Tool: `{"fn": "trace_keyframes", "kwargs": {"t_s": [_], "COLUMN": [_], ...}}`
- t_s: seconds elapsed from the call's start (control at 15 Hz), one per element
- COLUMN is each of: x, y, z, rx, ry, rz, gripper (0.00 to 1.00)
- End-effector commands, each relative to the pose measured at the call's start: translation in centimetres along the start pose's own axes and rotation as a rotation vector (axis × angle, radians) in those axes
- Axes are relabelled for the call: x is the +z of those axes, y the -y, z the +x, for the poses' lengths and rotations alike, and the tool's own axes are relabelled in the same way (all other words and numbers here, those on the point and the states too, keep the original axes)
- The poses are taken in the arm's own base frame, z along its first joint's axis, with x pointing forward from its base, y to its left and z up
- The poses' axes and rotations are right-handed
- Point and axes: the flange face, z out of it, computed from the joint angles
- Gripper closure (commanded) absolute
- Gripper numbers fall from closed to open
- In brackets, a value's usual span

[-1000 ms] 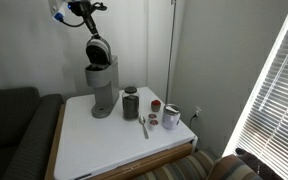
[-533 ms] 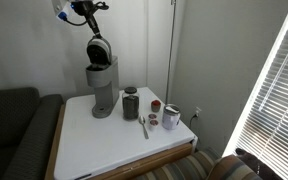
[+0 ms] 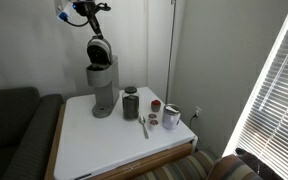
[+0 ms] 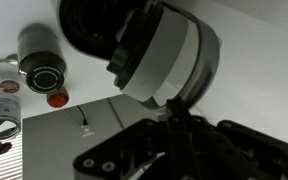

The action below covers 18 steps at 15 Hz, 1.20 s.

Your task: Open the coffee maker lid

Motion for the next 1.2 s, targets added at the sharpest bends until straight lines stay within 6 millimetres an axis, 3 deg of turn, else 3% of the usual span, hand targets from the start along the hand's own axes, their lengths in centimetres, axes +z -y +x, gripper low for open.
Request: {"fn": "trace_keyframes", "kwargs": {"t_s": [0.0,0.4,0.93,1.0,1.07,1.13], "x": [-0.5,-1.5,-4.5,-4.6,-4.8,-4.8], "y": [-2.7,-5.1,-6.1,-6.3,-6.7,-7.1], "z": [0.0,-0.2,-1.4,-1.4,-1.4,-1.4], "rx": [0.063,0.074,-0.188,-0.211,-0.231,-0.249], "ry": [-0.009,0.004,0.185,0.214,0.242,0.265], "rz": [-0.015,-0.04,0.095,0.099,0.096,0.088], "gripper": [1.0,1.0,1.0,0.97,0.72,0.72]}}
